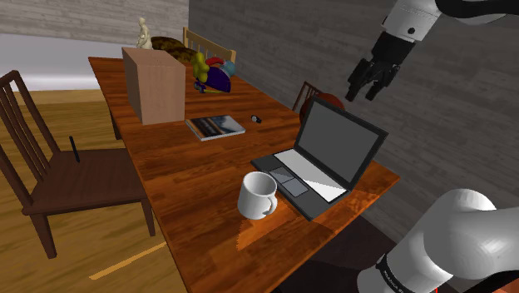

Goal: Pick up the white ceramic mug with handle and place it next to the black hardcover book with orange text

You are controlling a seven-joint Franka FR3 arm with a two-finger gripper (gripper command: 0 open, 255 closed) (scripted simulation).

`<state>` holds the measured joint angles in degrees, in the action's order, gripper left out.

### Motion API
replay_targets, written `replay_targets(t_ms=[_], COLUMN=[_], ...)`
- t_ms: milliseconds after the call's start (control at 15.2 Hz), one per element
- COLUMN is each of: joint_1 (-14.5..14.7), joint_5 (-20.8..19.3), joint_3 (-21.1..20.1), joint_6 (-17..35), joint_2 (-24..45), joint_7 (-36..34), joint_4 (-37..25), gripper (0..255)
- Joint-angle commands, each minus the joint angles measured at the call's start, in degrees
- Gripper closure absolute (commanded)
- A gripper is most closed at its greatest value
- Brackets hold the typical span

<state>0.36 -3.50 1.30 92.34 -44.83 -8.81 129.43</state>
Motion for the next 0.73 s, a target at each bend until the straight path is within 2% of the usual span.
replay_targets(t_ms=[0,660], joint_1=[0.0,3.1], joint_5=[0.0,4.7], joint_3=[0.0,-7.1], joint_6=[0.0,15.7], joint_2=[0.0,1.7], joint_7=[0.0,-7.9], joint_4=[0.0,14.2], gripper=[0,0])
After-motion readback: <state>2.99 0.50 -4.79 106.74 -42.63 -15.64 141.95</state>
